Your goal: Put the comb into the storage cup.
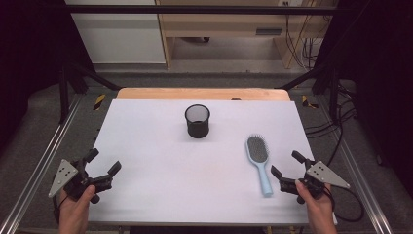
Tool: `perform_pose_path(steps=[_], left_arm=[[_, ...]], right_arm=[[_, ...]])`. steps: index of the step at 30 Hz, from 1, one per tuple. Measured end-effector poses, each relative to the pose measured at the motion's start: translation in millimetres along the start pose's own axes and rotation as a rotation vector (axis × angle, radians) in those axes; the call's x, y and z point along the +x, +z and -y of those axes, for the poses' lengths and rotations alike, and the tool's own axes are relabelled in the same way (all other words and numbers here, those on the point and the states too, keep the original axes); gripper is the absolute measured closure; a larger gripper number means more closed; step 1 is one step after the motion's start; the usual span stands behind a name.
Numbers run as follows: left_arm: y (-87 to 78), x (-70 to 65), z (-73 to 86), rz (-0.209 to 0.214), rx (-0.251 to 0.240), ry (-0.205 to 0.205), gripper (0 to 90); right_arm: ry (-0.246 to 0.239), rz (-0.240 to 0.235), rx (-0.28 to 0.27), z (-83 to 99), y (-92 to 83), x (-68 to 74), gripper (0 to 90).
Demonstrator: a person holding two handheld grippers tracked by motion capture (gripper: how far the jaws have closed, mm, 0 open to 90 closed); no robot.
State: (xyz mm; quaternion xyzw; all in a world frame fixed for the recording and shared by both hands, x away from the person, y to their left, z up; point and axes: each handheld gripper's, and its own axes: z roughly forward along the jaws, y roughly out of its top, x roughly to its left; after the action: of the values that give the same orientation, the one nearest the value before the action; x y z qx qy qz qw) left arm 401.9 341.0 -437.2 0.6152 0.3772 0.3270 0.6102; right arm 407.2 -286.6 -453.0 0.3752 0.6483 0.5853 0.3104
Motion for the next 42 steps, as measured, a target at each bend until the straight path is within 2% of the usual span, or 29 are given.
perform_pose_path(steps=[1,2,6,9,16,20,22,23,24,25,27,29,30,31,32,33,35,36,37,38,39,40,42], left_arm=[[0.2,-0.1,0.1,0.0,0.001,-0.001,2.6],[0.0,0.3,0.4,-0.004,0.007,0.0,2.6],[-1.3,1.6,0.5,-0.013,0.003,-0.016,2.6],[-1.7,2.8,0.4,-0.016,-0.005,-0.033,2.6],[-1.4,4.4,0.8,-0.022,-0.003,-0.04,2.6],[-2.0,4.0,1.1,-0.023,0.0,-0.045,2.6],[-2.0,4.0,1.2,-0.024,-0.001,-0.046,2.6],[-2.0,4.1,1.3,-0.023,0.002,-0.046,2.6],[-2.0,4.1,1.3,-0.023,0.002,-0.046,2.6],[-2.0,4.1,1.5,-0.023,0.004,-0.047,2.6],[-2.0,4.2,1.5,-0.022,0.004,-0.049,2.6],[-1.6,4.3,1.5,-0.022,0.005,-0.05,2.6],[-1.3,4.1,1.6,-0.021,0.007,-0.05,2.6],[-1.3,4.1,1.6,-0.021,0.007,-0.05,2.6],[-1.1,3.8,1.7,-0.02,0.007,-0.051,2.6],[-1.0,3.5,1.8,-0.018,0.008,-0.05,2.6],[-1.0,2.9,1.8,-0.018,0.009,-0.049,2.6],[-0.9,2.7,1.7,-0.016,0.008,-0.051,2.6],[-0.9,2.7,1.7,-0.016,0.008,-0.051,2.6],[-0.8,2.7,1.6,-0.016,0.009,-0.05,2.6],[-0.6,2.9,1.5,-0.016,0.009,-0.049,2.6],[-0.6,3.1,1.3,-0.015,0.01,-0.048,2.6],[-0.5,3.2,1.2,-0.016,0.012,-0.045,2.6]], right_arm=[[0.008,0.008,-0.002,-0.8,-0.1,0.5,5.2],[0.015,0.032,0.019,-2.0,-0.3,2.3,5.3],[0.023,0.04,0.053,-3.0,0.2,4.9,4.5],[0.022,0.043,0.05,-6.2,1.0,10.0,4.2],[0.032,0.049,0.065,-10.5,4.4,18.0,3.6],[0.014,0.08,0.107,-16.7,15.8,35.0,5.2],[0.012,0.077,0.122,-17.7,19.3,39.9,5.9],[-0.012,0.051,0.145,-18.6,25.6,50.0,6.1],[-0.012,0.051,0.145,-18.6,25.6,50.0,6.1],[-0.037,0.036,0.165,-19.1,31.0,58.8,7.8],[-0.043,0.031,0.174,-19.4,32.7,61.4,9.6],[-0.057,0.022,0.196,-20.0,36.7,68.4,15.9],[-0.055,0.003,0.229,-20.4,38.8,72.8,24.7],[-0.055,0.003,0.229,-20.4,38.8,72.8,24.7],[-0.056,-0.003,0.24,-20.2,39.5,74.2,28.6],[-0.056,-0.019,0.257,-19.6,40.3,76.4,36.0],[-0.071,-0.047,0.283,-18.9,41.6,79.2,43.8],[-0.094,-0.055,0.311,-17.1,42.8,81.2,55.1],[-0.094,-0.055,0.311,-17.1,42.8,81.2,55.1],[-0.104,-0.066,0.342,-14.4,43.9,82.4,63.7],[-0.104,-0.066,0.342,-14.4,43.9,82.4,63.7],[-0.121,-0.066,0.377,-10.6,44.2,83.2,72.4],[-0.126,-0.069,0.392,-9.1,44.3,83.1,75.5]])
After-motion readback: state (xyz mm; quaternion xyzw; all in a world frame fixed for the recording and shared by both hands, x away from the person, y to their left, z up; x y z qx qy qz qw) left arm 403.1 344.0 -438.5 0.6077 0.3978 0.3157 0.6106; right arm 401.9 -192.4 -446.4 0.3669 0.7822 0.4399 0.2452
